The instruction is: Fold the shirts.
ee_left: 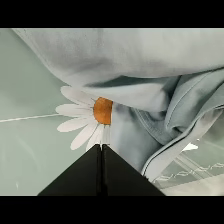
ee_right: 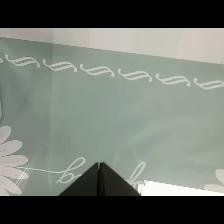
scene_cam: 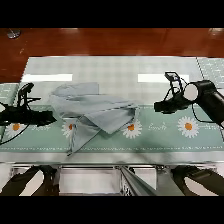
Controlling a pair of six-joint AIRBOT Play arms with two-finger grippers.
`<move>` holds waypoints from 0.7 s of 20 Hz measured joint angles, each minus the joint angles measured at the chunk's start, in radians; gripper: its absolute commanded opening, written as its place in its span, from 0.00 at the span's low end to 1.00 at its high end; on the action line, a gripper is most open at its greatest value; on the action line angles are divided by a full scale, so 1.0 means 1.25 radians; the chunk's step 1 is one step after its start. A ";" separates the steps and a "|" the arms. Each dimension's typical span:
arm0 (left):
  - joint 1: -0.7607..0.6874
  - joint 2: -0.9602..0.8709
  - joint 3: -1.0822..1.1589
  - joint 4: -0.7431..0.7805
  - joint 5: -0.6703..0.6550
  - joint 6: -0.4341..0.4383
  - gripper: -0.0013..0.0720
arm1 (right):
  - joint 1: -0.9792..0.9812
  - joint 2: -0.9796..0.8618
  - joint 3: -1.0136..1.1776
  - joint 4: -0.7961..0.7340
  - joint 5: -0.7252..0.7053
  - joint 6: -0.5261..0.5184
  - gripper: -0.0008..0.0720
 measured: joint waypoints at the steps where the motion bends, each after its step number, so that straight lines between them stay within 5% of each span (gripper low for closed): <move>1: 0.000 0.000 0.000 -0.001 0.001 0.000 0.04 | 0.000 0.000 0.000 0.000 0.000 0.000 0.03; 12: 0.000 0.000 0.000 -0.001 0.096 -0.002 0.10 | 0.000 0.000 0.000 0.002 -0.010 0.007 0.03; 13: 0.000 0.000 0.000 -0.001 0.132 -0.002 0.27 | 0.000 0.000 0.000 0.005 -0.024 0.010 0.03; 14: 0.000 -0.002 0.001 -0.002 0.170 -0.004 0.79 | 0.000 0.000 0.000 0.008 -0.049 0.014 0.04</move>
